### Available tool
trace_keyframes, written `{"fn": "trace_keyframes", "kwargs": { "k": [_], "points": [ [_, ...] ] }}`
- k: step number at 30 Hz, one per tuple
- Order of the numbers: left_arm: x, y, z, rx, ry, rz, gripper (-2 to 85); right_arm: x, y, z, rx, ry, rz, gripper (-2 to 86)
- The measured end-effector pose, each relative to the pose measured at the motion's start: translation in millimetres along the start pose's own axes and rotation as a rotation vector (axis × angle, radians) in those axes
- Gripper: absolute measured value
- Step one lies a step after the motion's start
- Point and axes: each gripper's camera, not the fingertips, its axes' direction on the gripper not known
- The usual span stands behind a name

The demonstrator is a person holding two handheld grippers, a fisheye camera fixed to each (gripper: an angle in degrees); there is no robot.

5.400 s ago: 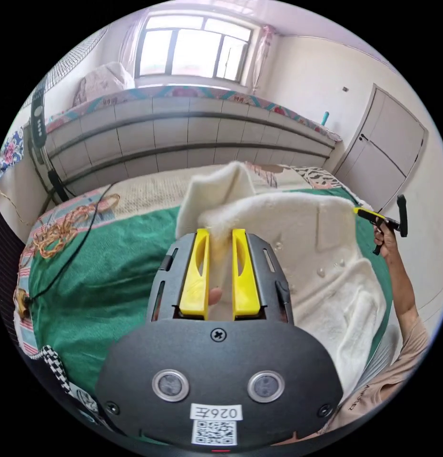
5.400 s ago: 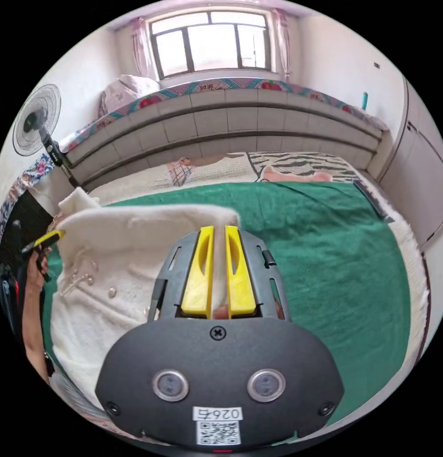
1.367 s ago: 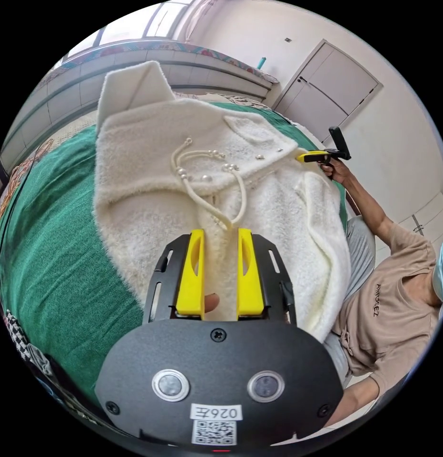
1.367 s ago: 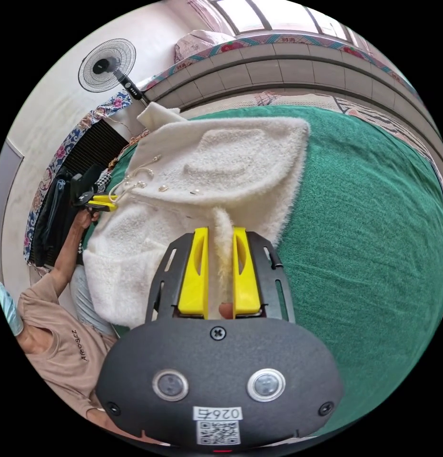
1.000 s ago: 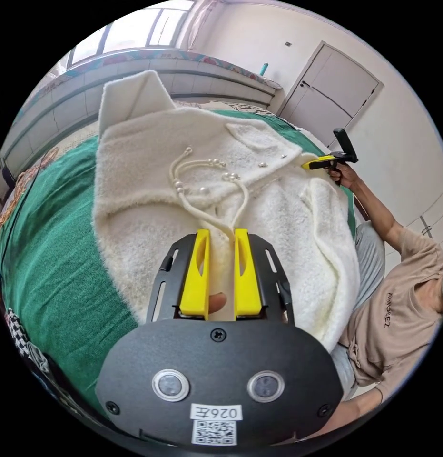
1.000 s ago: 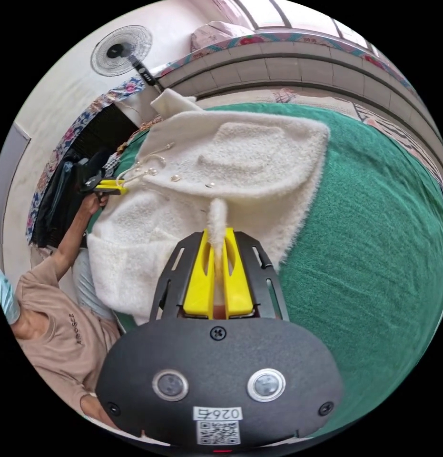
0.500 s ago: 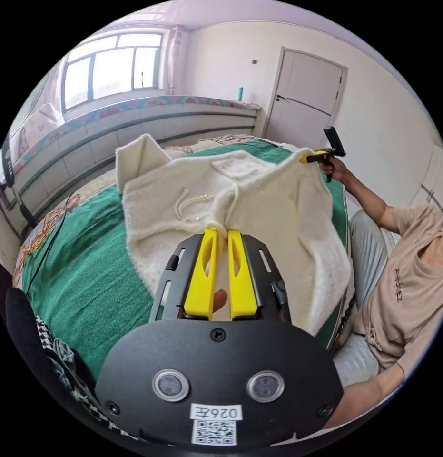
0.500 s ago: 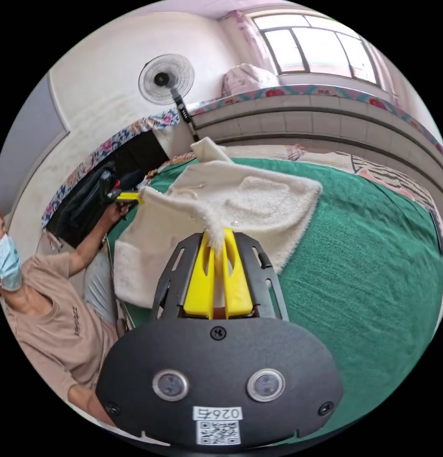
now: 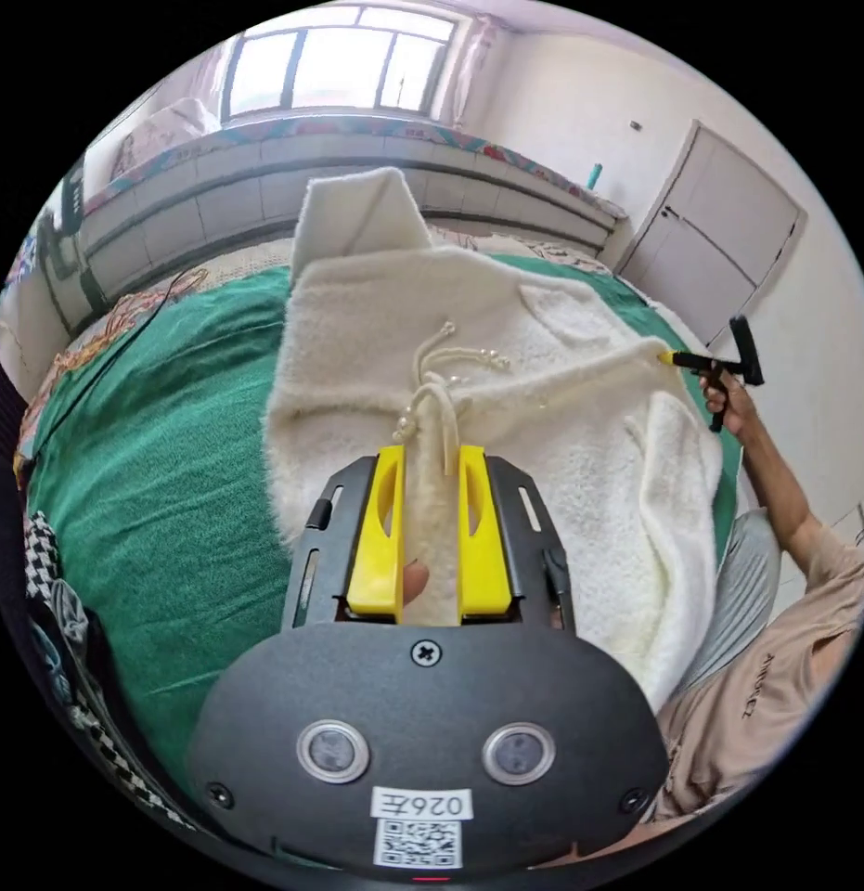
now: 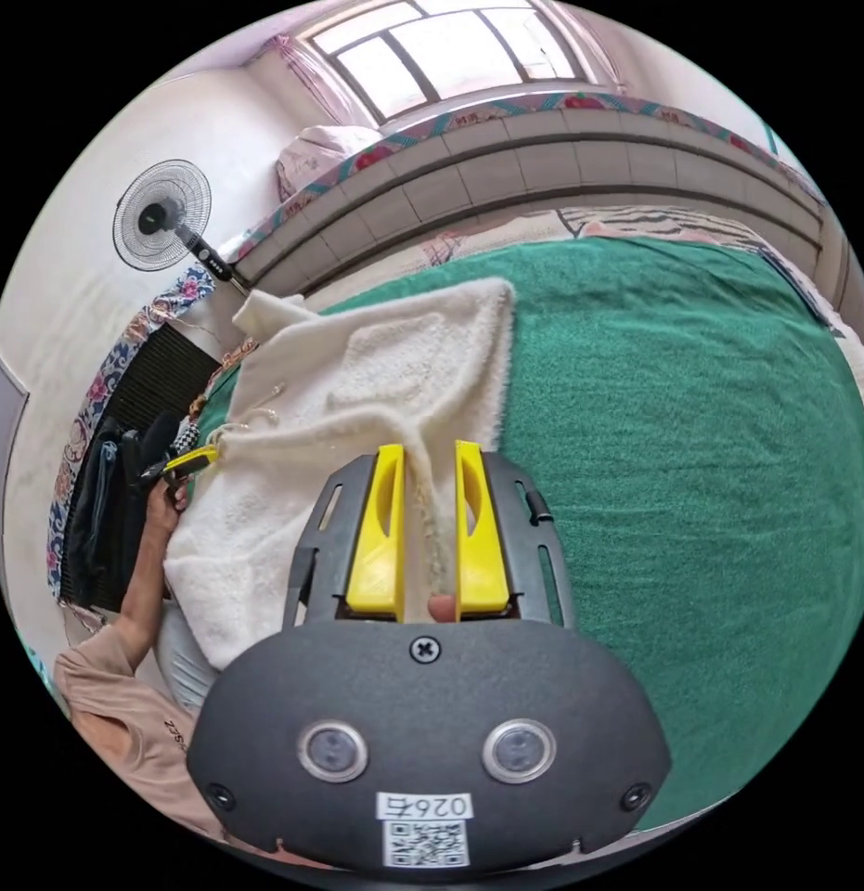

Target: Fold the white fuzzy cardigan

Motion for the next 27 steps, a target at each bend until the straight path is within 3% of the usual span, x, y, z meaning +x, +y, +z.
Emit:
{"fn": "trace_keyframes", "kwargs": {
  "k": [5, 8, 10, 14, 17, 20, 23, 25, 27],
  "points": [
    [4, 8, -29, 0.137, -0.099, -0.055, -0.2, -24, -9, 25, 0.013, 0.023, -0.090, 3.9],
    [16, -7, 12, -0.041, -0.074, 0.054, -0.5, -25, -16, 69, -0.162, 0.166, -0.121, 3.5],
    [18, -13, 46, -0.232, -0.116, 0.081, -0.6, -19, -17, 78, -0.181, 0.180, -0.112, 3.3],
    [8, -15, 14, -0.138, -0.159, -0.004, -0.6, -7, -17, 45, -0.058, 0.182, -0.061, 2.9],
    [-3, -5, -37, 0.037, -0.237, -0.129, -0.6, -11, -11, 19, 0.047, 0.127, -0.087, 3.3],
    [0, 14, -90, 0.264, -0.292, -0.224, -0.8, -23, -8, 15, 0.015, -0.012, -0.191, 3.9],
    [30, 14, -100, 0.308, -0.083, -0.057, -0.8, -39, -5, 39, -0.143, -0.149, -0.310, 5.4],
    [75, 7, -69, 0.116, 0.207, 0.225, -0.4, -47, -1, 57, -0.207, -0.140, -0.359, 6.3],
    [111, 8, -45, -0.006, 0.296, 0.394, 0.4, -54, 3, 77, -0.269, -0.099, -0.402, 7.1]
  ]
}}
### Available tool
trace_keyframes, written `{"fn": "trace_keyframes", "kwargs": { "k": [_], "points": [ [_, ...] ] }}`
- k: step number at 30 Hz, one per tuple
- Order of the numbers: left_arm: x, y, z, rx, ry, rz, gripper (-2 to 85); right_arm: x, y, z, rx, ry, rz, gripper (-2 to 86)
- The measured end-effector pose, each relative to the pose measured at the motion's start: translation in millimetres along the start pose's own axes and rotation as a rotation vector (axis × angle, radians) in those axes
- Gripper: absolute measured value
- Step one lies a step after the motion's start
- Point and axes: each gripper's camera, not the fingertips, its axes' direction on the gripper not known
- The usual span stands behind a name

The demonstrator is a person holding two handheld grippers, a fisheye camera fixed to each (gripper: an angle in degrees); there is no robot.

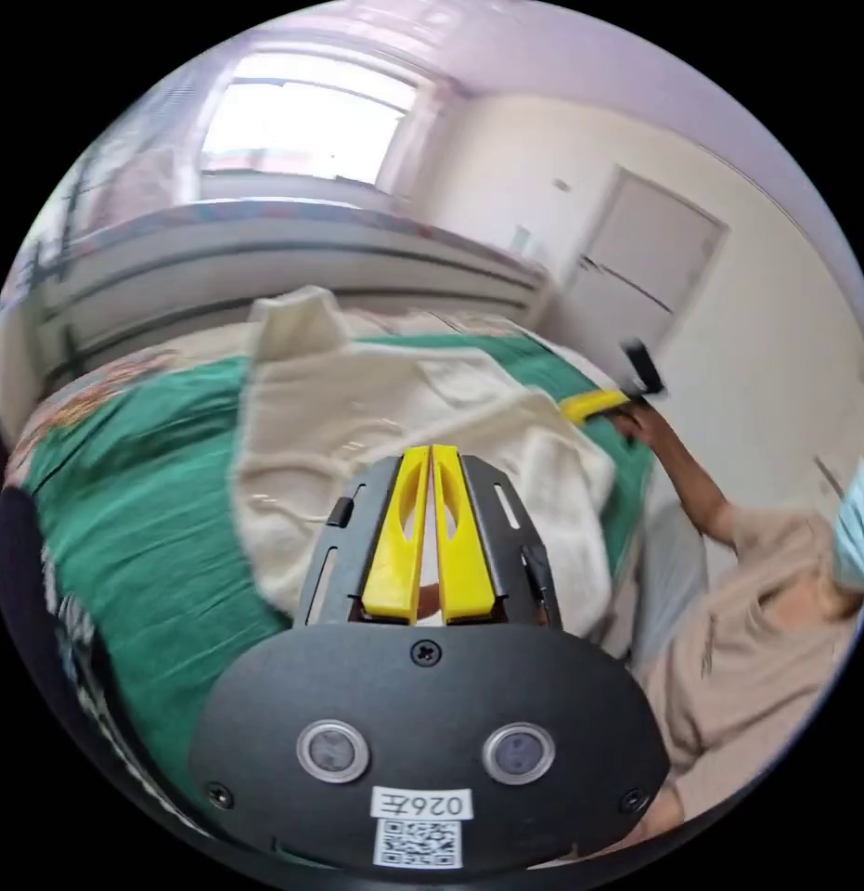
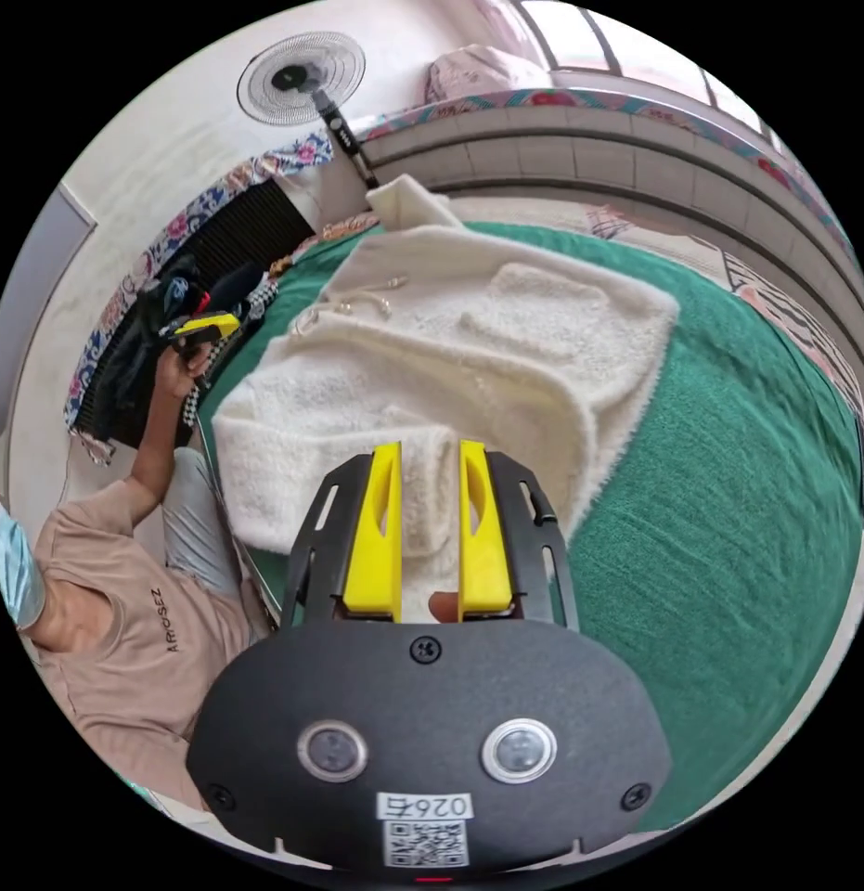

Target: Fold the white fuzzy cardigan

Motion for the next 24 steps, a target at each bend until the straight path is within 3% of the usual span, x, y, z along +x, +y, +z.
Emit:
{"fn": "trace_keyframes", "kwargs": {
  "k": [5, 9, 13, 18, 24],
  "points": [
    [47, -19, 42, -0.067, -0.160, 0.161, 6.9, 2, -2, 54, -0.141, -0.011, -0.044, 9.1],
    [51, -25, 107, -0.319, 0.016, 0.196, 9.3, 12, -3, 102, -0.253, -0.001, -0.045, 7.6],
    [52, -20, 161, -0.526, 0.179, 0.224, 0.8, 11, -7, 124, -0.298, 0.070, -0.066, 0.3],
    [57, -28, 141, -0.490, 0.162, 0.266, -0.6, 0, -6, 114, -0.216, 0.085, -0.106, -0.5],
    [58, -30, 64, -0.281, 0.114, 0.287, -0.8, -64, 4, 59, 0.172, 0.252, -0.204, -0.8]
  ]
}}
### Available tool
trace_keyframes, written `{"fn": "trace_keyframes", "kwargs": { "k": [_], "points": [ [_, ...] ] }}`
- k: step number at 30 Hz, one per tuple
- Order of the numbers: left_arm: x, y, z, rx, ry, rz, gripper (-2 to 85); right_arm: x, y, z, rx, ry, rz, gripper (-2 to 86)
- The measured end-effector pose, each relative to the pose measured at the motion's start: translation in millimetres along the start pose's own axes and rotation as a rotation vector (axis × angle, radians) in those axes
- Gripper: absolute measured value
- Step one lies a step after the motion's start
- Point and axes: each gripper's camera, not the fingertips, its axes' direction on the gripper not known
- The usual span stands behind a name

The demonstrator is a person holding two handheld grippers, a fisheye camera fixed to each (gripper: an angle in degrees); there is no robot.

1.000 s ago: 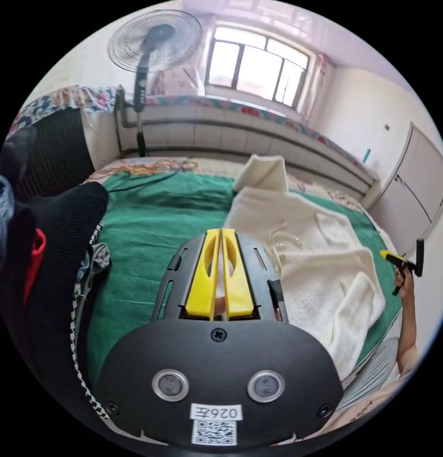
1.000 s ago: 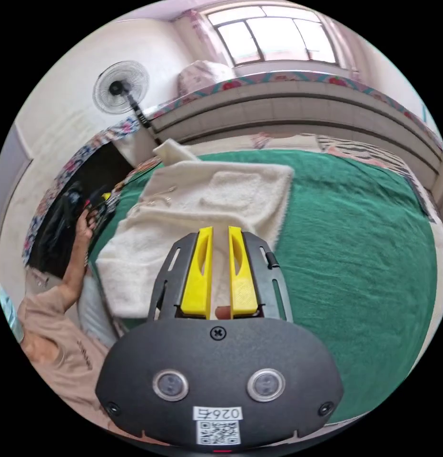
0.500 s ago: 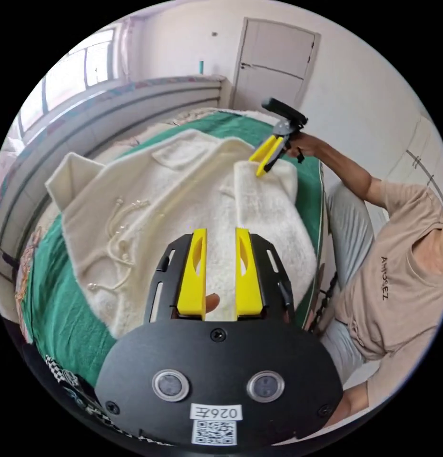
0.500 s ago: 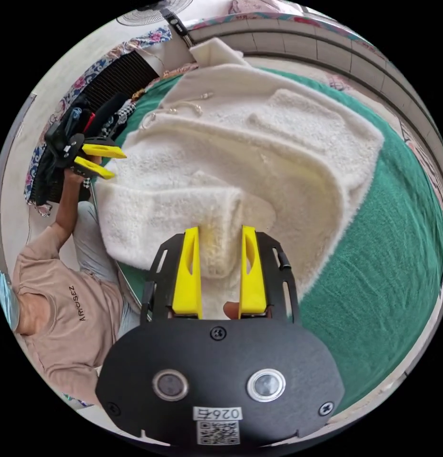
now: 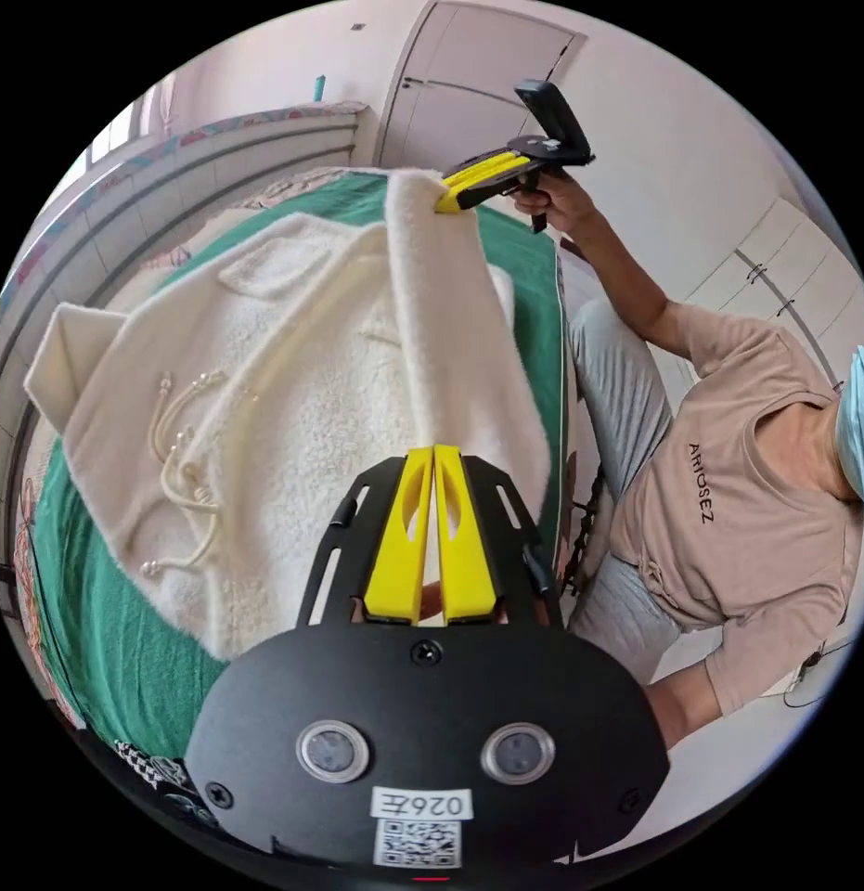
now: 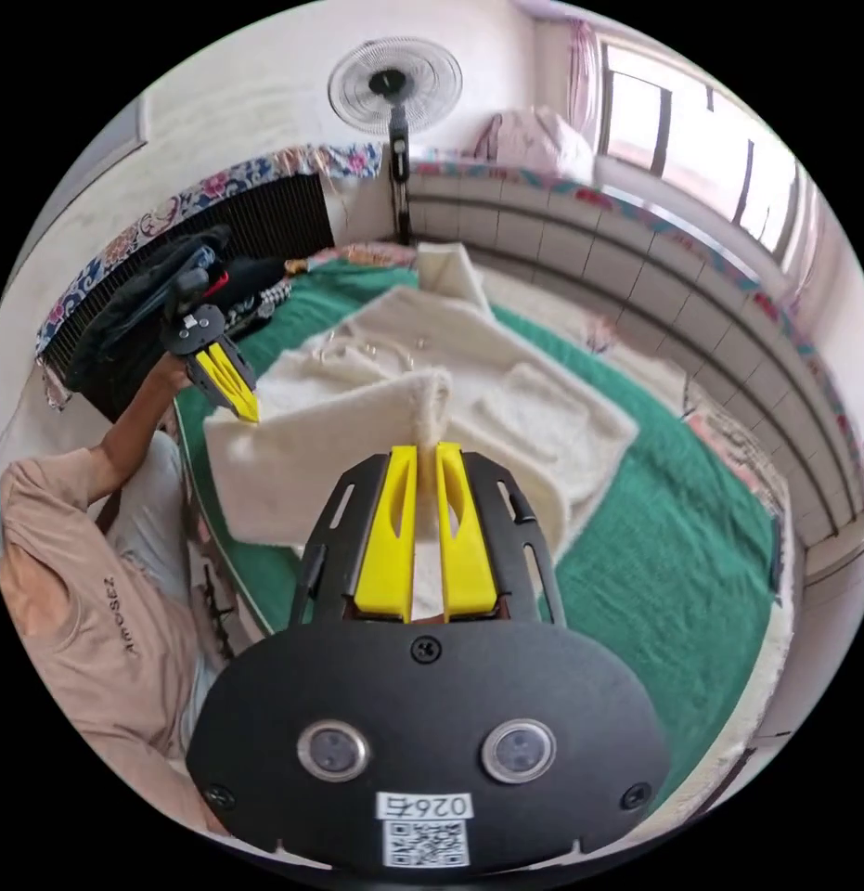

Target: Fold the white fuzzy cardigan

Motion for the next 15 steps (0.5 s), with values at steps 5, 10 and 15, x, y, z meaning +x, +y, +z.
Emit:
{"fn": "trace_keyframes", "kwargs": {
  "k": [5, 10, 15],
  "points": [
    [-18, 25, -21, 0.037, -0.088, -0.119, -0.8, -52, -43, 25, 0.122, 0.319, -0.052, -0.8],
    [-56, 46, -11, 0.020, -0.097, -0.319, -0.8, -61, -103, 126, 0.084, 0.438, -0.081, -0.8],
    [-41, 46, -38, 0.255, -0.029, -0.214, -0.8, -50, -149, 212, 0.049, 0.332, -0.030, -0.8]
  ]
}}
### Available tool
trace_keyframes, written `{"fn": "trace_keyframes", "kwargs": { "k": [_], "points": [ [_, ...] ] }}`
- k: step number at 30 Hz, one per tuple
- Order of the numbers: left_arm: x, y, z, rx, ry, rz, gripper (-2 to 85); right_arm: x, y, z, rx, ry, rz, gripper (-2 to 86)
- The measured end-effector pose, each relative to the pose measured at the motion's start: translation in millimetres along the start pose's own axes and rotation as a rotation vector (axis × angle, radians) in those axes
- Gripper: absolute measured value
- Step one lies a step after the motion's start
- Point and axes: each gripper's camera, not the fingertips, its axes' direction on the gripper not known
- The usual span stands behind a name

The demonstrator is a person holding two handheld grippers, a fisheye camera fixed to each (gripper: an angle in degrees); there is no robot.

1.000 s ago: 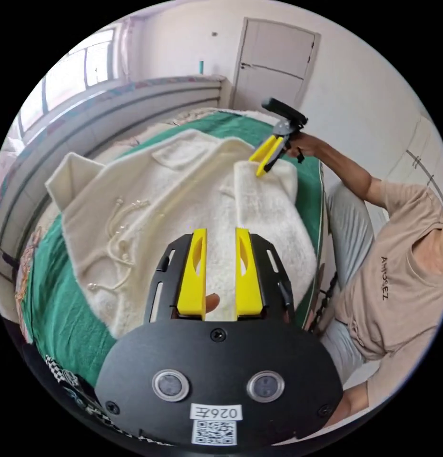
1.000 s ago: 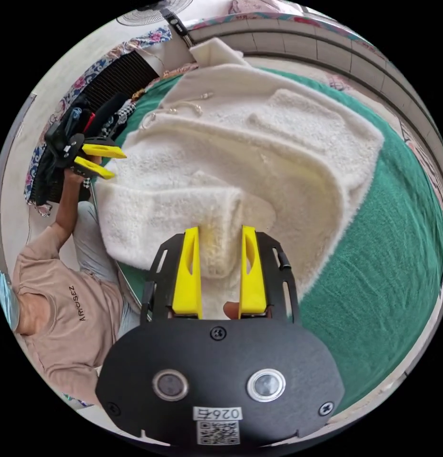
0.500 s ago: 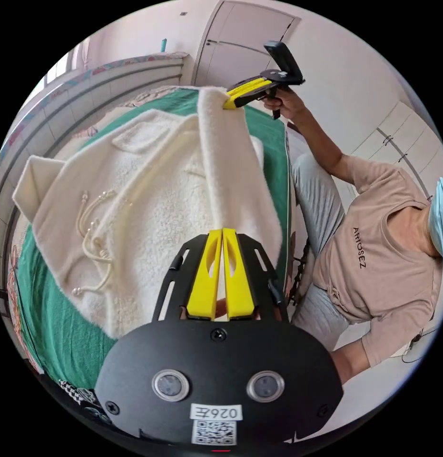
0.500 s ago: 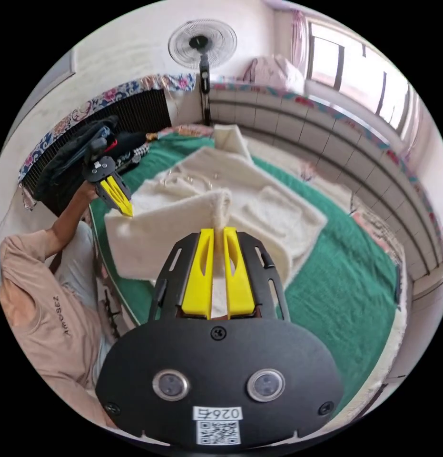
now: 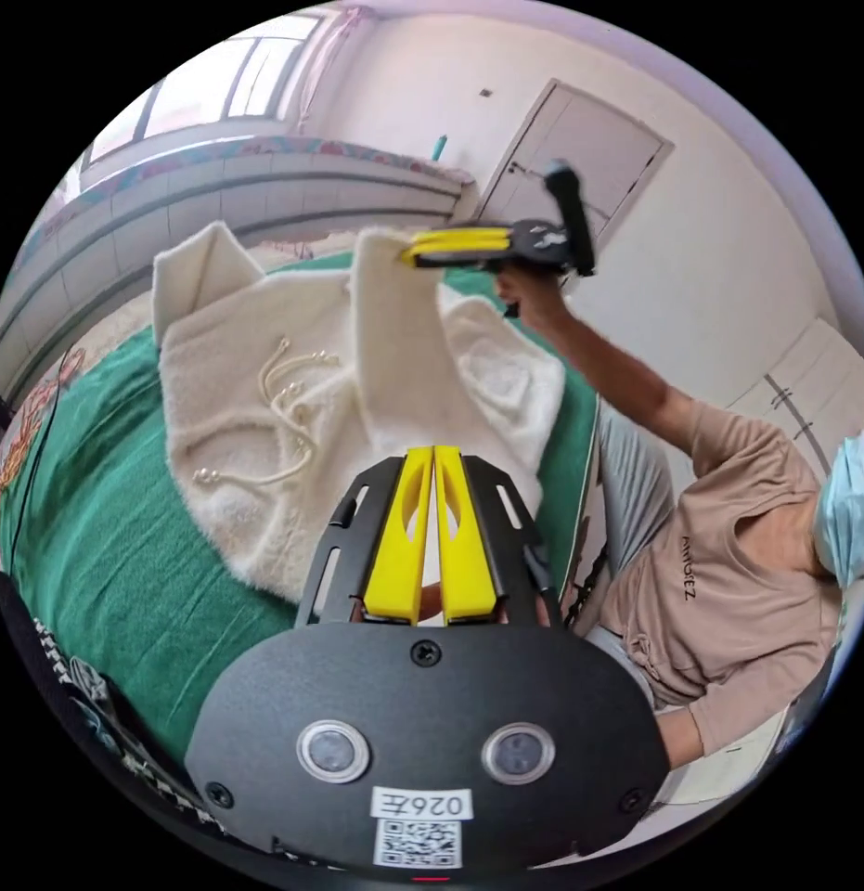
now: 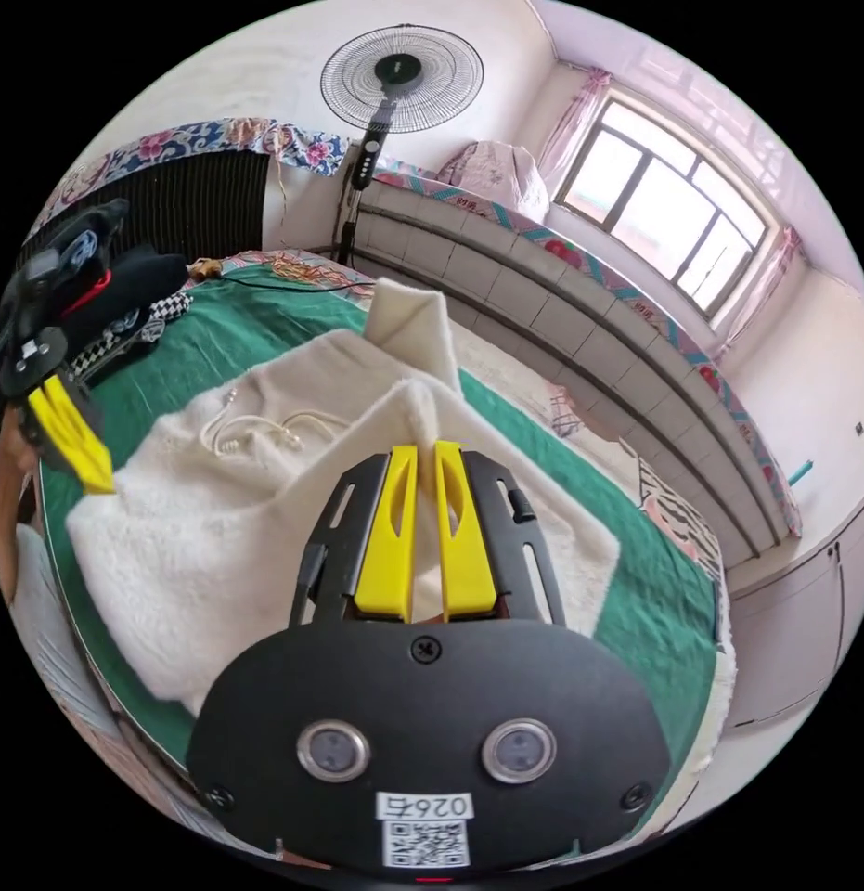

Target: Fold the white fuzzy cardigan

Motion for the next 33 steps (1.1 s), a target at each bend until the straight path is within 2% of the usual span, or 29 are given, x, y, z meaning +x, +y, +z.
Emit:
{"fn": "trace_keyframes", "kwargs": {
  "k": [3, 5, 7, 9, 11, 12, 13, 14, 15, 17, 19, 20, 22, 26, 27, 33],
  "points": [
    [11, -8, 14, -0.045, -0.026, 0.049, -0.9, 5, -13, 40, -0.023, 0.006, 0.054, -0.3],
    [10, -13, 44, -0.193, -0.086, 0.044, -0.9, 22, -21, 87, -0.181, -0.030, 0.094, 2.0],
    [5, -11, 95, -0.492, -0.219, 0.019, -0.8, 46, -18, 103, -0.245, -0.055, 0.186, 3.6],
    [6, -8, 117, -0.579, -0.237, 0.046, -0.8, 68, -4, 88, -0.150, -0.134, 0.308, 4.0],
    [5, -10, 117, -0.582, -0.236, 0.046, -0.7, 82, 27, 66, 0.022, -0.252, 0.413, 2.0],
    [0, -9, 116, -0.581, -0.219, 0.026, -0.7, 79, 32, 67, 0.036, -0.272, 0.401, 1.3],
    [-6, -6, 113, -0.568, -0.193, 0.006, -0.7, 70, 36, 85, -0.032, -0.296, 0.328, 0.4],
    [-10, -4, 111, -0.554, -0.177, -0.004, -0.7, 60, 35, 117, -0.227, -0.311, 0.243, -0.2],
    [-18, 0, 103, -0.523, -0.133, -0.032, -0.7, 57, 35, 128, -0.284, -0.321, 0.213, -0.4],
    [-30, 6, 81, -0.441, -0.073, -0.073, -0.7, 82, 33, 106, -0.180, -0.338, 0.325, -0.7],
    [-44, 12, 22, -0.169, -0.035, -0.120, -0.7, 100, 27, 87, -0.089, -0.394, 0.379, -0.8],
    [-49, 14, 6, -0.088, -0.035, -0.143, -0.7, 110, 24, 75, -0.040, -0.403, 0.409, -0.8],
    [-72, 24, -47, 0.162, -0.075, -0.202, -0.7, 121, 16, 60, 0.018, -0.406, 0.425, -0.7],
    [-122, 22, -73, 0.277, -0.229, -0.313, 0.4, 137, -14, 45, 0.077, -0.392, 0.417, 1.7],
    [-142, 16, -72, 0.280, -0.256, -0.339, 3.3, 139, -19, 45, 0.082, -0.387, 0.416, 2.0],
    [-248, -22, -51, 0.302, -0.177, -0.503, 10.0, 151, -85, 58, 0.170, -0.344, 0.359, 5.4]
  ]
}}
